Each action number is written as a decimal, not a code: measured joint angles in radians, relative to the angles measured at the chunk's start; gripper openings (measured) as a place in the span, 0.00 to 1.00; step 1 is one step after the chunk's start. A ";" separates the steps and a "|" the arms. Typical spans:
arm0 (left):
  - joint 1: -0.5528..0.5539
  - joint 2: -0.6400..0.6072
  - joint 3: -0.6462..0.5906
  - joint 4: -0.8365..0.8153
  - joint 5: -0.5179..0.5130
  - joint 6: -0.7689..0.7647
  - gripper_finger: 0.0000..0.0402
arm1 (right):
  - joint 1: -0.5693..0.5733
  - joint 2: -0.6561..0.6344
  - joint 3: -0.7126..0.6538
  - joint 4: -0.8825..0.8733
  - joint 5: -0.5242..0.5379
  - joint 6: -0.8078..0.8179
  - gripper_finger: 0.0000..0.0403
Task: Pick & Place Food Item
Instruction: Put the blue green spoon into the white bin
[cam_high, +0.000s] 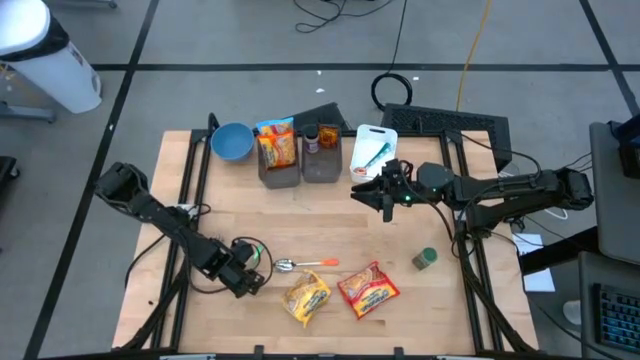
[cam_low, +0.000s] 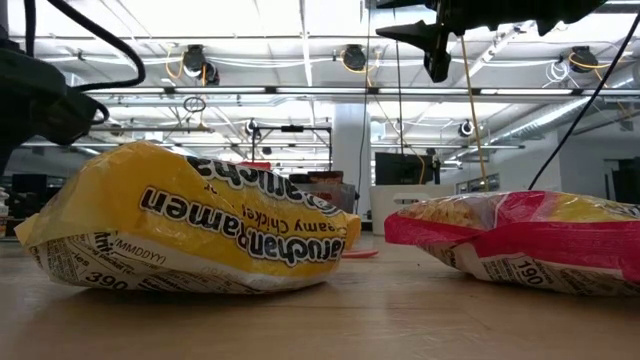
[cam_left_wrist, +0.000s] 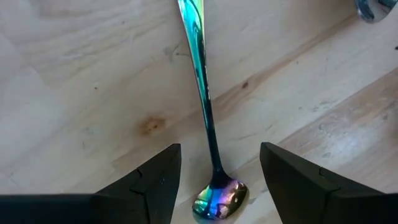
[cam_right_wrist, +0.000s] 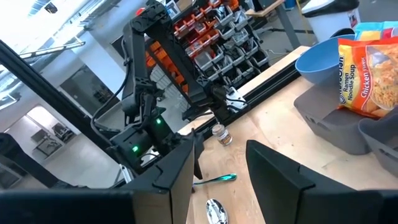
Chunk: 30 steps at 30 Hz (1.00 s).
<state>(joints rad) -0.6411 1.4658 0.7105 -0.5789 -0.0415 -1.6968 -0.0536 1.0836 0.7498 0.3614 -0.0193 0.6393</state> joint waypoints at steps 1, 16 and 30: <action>0.004 0.000 0.000 0.000 0.000 0.002 0.57 | 0.000 0.000 0.000 0.000 0.000 -0.001 0.35; 0.040 0.000 0.000 -0.016 0.044 0.053 0.57 | 0.000 0.000 0.000 0.000 -0.002 -0.023 0.35; 0.039 0.000 0.000 0.001 0.052 0.073 0.25 | 0.000 0.000 0.000 -0.017 -0.003 -0.031 0.35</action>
<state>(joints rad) -0.6018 1.4658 0.7105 -0.5777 0.0105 -1.6237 -0.0536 1.0840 0.7498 0.3443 -0.0219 0.6086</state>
